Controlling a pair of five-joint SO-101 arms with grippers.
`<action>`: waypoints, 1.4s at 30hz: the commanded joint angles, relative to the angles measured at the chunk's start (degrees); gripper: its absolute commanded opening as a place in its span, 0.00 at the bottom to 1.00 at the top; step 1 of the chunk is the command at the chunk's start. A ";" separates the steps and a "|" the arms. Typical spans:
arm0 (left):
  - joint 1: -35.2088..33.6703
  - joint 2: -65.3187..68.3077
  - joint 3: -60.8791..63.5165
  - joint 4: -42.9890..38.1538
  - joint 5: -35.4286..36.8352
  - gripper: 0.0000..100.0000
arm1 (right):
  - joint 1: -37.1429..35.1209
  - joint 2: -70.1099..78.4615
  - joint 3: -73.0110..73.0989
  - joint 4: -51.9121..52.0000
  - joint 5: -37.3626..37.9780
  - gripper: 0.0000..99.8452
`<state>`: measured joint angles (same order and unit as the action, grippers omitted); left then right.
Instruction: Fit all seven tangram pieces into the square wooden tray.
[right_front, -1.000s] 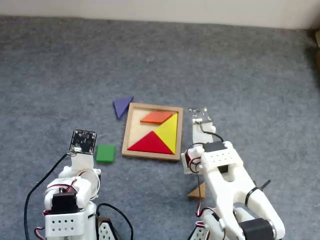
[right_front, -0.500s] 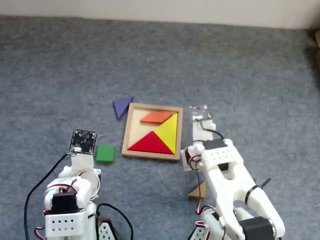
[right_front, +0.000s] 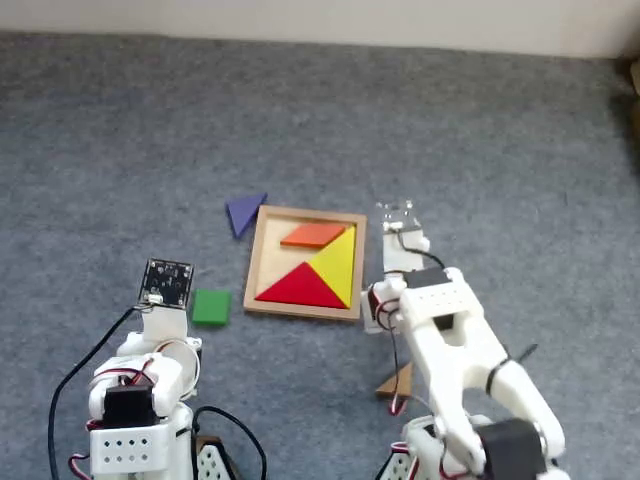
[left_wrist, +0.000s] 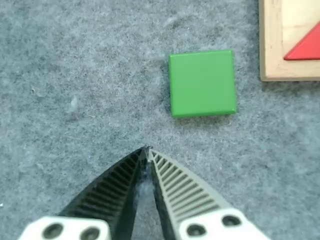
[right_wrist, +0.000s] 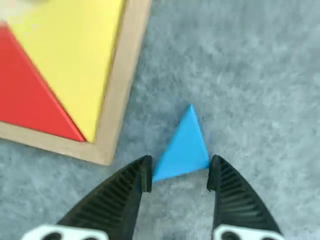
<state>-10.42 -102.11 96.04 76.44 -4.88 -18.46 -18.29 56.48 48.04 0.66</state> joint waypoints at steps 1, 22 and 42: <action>-1.10 -1.98 1.19 0.35 -0.09 0.01 | 1.19 6.55 -6.37 -0.48 -2.64 0.18; -1.10 -1.98 1.19 0.35 -0.09 0.01 | 1.89 -2.24 -9.19 4.62 0.97 0.06; -1.10 -1.98 1.19 0.35 -0.09 0.01 | -21.85 17.54 -42.59 10.15 -5.19 0.06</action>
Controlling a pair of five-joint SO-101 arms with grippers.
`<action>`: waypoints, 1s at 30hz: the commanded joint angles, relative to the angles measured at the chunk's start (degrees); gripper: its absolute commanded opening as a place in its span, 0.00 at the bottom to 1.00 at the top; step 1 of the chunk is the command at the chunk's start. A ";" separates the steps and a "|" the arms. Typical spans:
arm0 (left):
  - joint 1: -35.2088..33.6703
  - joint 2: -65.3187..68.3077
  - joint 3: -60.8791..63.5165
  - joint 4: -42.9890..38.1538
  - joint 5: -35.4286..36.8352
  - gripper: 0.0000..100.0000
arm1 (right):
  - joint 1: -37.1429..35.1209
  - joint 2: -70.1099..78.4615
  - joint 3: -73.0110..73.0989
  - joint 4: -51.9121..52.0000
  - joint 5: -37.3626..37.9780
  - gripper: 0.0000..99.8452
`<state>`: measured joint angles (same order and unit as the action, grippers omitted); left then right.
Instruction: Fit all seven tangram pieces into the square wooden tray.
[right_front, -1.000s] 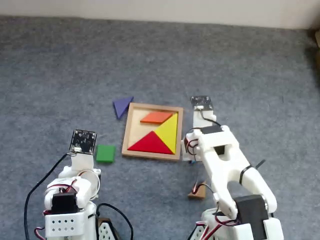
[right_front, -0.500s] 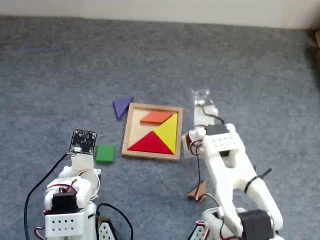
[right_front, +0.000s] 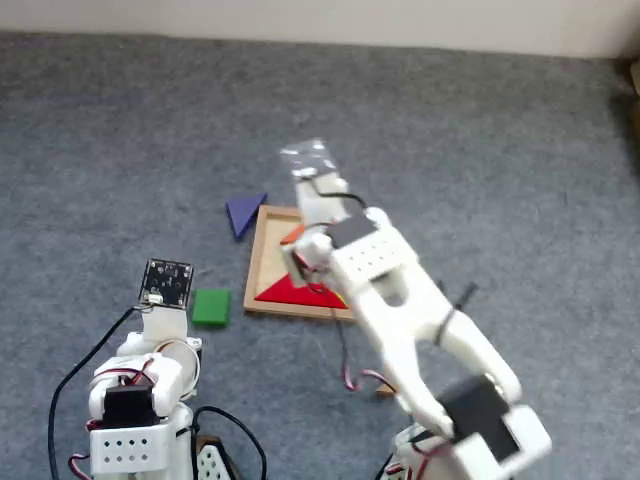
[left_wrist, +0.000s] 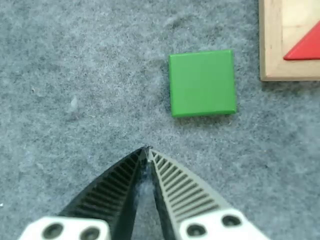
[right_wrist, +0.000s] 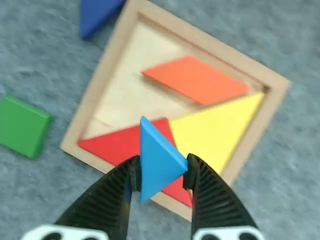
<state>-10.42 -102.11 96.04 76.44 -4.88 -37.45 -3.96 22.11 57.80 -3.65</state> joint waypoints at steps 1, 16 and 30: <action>-1.10 -1.98 1.19 0.35 -0.09 0.01 | -3.82 5.32 -10.07 0.40 -1.41 0.06; -1.10 -1.98 1.19 0.35 -0.09 0.01 | -6.55 20.26 -22.37 0.66 -13.19 0.11; -1.10 -1.98 1.19 0.35 -0.09 0.01 | -8.13 18.86 -23.43 5.32 -13.63 0.19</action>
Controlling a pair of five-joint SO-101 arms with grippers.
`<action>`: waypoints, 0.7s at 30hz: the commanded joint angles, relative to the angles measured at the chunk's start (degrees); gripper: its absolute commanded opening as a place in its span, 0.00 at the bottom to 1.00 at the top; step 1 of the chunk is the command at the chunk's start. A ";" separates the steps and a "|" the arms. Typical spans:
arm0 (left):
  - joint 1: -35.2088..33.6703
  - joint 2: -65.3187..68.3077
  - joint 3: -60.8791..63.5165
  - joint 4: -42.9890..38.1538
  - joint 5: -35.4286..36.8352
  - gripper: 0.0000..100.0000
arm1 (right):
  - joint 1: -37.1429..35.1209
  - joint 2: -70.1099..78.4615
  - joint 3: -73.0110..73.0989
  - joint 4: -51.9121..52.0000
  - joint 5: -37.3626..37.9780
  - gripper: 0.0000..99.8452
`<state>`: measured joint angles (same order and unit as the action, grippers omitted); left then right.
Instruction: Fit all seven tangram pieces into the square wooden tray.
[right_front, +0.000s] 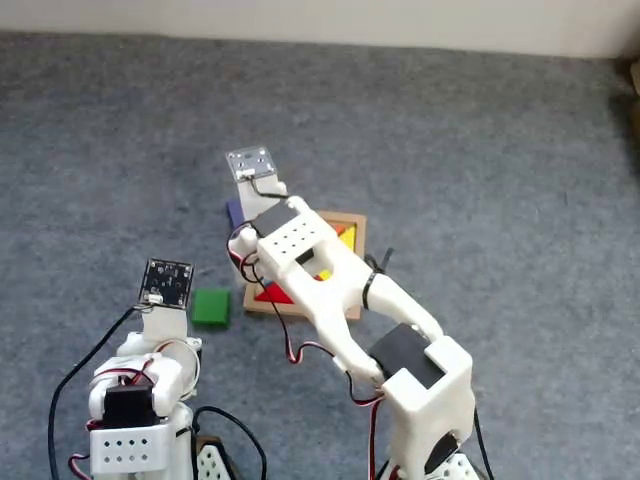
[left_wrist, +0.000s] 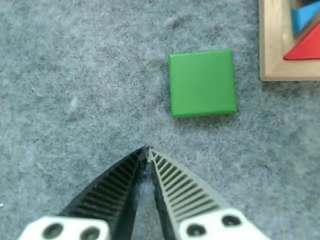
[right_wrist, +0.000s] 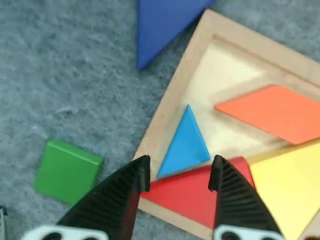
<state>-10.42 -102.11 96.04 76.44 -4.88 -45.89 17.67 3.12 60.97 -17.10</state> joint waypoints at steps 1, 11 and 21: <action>-1.10 -1.98 1.19 0.35 -0.09 0.01 | 0.75 -3.56 -4.70 2.59 0.44 0.19; -1.10 -1.98 1.19 0.35 -0.09 0.01 | 6.81 -5.49 -3.12 -3.65 12.66 0.01; -1.10 -1.98 1.19 0.35 -0.09 0.01 | 4.88 -3.03 4.53 -10.33 13.54 0.01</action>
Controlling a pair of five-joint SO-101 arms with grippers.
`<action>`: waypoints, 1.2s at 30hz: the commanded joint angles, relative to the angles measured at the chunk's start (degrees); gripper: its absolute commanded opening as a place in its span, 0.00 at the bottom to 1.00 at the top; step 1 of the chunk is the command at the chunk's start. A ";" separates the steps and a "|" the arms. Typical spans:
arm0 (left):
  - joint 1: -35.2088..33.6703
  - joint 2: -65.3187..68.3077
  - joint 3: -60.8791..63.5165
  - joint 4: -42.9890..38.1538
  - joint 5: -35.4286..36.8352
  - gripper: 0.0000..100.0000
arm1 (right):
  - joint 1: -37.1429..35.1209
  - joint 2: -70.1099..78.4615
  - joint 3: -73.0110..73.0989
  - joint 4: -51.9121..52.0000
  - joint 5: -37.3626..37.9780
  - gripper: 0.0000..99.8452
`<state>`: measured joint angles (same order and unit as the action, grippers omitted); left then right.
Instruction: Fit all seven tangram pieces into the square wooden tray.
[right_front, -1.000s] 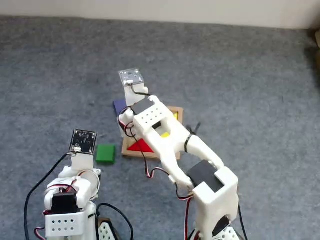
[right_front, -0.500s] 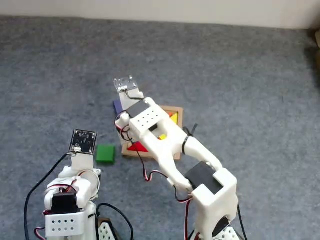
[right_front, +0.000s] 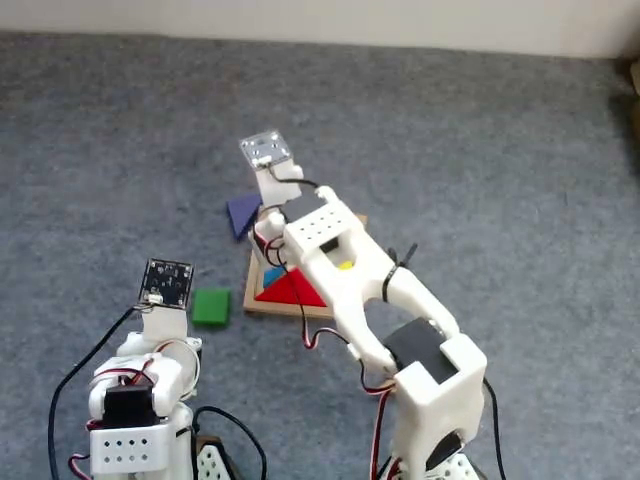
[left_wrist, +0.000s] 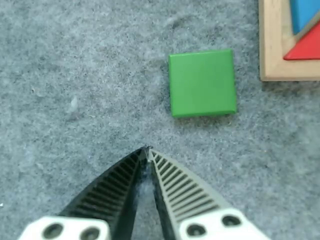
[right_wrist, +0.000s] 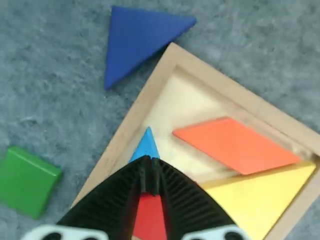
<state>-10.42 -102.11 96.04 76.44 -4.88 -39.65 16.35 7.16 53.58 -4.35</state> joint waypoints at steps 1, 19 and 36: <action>-1.10 -1.98 1.19 0.35 -0.09 0.01 | -2.24 -1.10 0.84 -2.95 0.79 0.01; -1.10 -1.98 1.19 0.35 -0.09 0.01 | -4.09 -4.97 0.84 3.82 0.70 0.01; -1.10 -1.98 1.19 0.35 -0.09 0.01 | -8.40 2.15 5.93 -4.35 0.79 0.01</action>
<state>-10.42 -102.11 96.04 76.44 -4.88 -44.22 17.05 12.44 49.45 -4.18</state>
